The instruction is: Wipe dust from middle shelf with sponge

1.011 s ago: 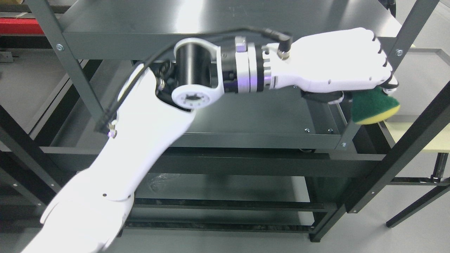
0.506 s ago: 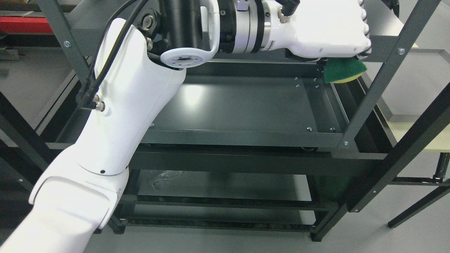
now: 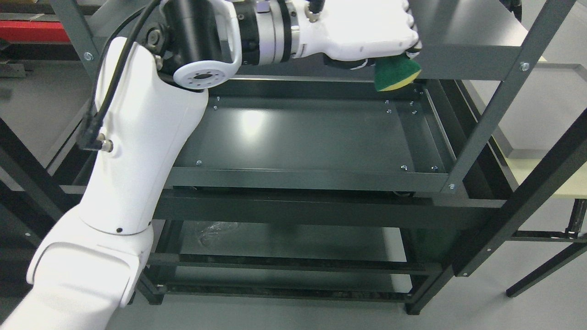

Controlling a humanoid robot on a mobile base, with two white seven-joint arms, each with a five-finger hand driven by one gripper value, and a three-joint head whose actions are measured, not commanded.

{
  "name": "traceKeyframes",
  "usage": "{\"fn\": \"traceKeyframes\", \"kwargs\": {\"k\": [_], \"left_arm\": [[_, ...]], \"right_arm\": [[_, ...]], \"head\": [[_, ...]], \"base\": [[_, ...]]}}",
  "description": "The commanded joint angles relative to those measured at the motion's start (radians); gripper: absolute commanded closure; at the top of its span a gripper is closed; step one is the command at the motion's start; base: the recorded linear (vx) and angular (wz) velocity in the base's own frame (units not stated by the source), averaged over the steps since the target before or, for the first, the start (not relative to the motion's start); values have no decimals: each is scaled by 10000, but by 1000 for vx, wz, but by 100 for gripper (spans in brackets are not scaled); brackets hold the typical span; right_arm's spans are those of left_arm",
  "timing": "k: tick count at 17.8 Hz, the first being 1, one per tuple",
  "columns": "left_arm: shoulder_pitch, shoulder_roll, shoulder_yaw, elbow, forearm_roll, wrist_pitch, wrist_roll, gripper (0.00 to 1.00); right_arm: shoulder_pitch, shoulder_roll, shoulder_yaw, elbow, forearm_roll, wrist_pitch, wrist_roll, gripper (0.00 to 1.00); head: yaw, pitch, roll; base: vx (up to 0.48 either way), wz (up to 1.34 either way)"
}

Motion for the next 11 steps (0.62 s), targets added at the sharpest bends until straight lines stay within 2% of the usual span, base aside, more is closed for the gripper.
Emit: {"fn": "traceKeyframes", "kwargs": {"k": [1, 5, 7, 11], "left_arm": [[590, 1603, 2214, 76, 872, -1, -276, 98], [590, 2523, 2567, -338, 2282, -1, -873, 98], [621, 3212, 2766, -354, 2927, -1, -982, 98], [1079, 5053, 3226, -339, 4461, -1, -982, 98]], "right_arm": [[0, -175, 0, -175, 0, 723, -2, 0], [0, -175, 0, -175, 0, 723, -2, 0], [-15, -175, 0, -175, 0, 723, -2, 0], [0, -175, 0, -175, 0, 723, -2, 0]], "head": [[0, 0, 0], [0, 0, 0], [0, 0, 0], [0, 0, 0]], "base": [[0, 0], [0, 0], [0, 0], [0, 0]]}}
